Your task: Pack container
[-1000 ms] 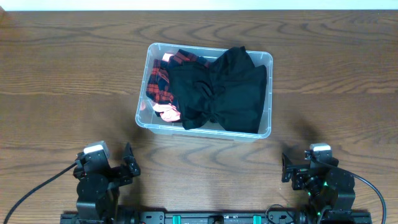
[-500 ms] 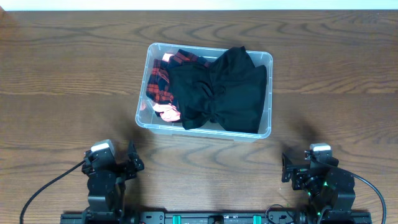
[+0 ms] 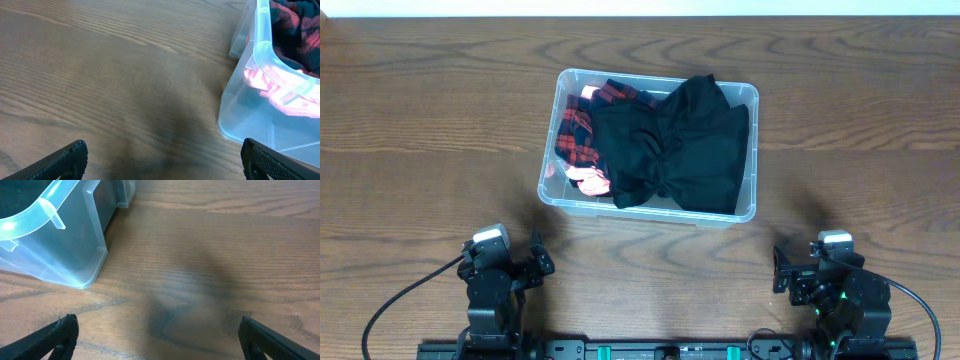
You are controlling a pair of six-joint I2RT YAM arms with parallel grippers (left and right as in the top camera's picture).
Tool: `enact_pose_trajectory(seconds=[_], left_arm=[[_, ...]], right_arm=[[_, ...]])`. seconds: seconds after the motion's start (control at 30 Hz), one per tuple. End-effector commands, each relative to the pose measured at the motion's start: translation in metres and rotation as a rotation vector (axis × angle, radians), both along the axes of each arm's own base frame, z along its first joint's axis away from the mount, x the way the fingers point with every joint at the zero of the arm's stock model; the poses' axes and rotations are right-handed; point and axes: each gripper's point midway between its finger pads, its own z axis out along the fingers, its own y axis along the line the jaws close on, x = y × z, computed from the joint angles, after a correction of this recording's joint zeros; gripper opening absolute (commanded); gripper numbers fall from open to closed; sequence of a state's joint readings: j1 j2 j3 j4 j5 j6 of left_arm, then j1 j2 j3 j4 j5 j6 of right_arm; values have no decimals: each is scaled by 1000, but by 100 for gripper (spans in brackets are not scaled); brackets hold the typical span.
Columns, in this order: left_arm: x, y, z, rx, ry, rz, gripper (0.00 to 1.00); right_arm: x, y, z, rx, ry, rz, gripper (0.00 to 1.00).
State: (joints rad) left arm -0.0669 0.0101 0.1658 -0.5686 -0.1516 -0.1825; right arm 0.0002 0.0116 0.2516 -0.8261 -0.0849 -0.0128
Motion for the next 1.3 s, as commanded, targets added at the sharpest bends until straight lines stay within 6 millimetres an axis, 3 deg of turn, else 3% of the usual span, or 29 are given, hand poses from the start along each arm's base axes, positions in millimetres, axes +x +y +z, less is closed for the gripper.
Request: enact_pose_trajectory(seconds=[0.0, 0.97, 1.13, 1.27], left_arm=[[0, 0, -5, 3, 6, -3, 98], [0, 0, -5, 3, 6, -2, 98], [0, 0, -5, 3, 6, -3, 98], [0, 0, -5, 3, 6, -3, 98]], right_arm=[[0, -3, 1, -19, -8, -3, 99], [0, -3, -3, -21, 0, -3, 99], [25, -7, 21, -45, -161, -19, 99], [32, -6, 14, -42, -186, -17, 99]])
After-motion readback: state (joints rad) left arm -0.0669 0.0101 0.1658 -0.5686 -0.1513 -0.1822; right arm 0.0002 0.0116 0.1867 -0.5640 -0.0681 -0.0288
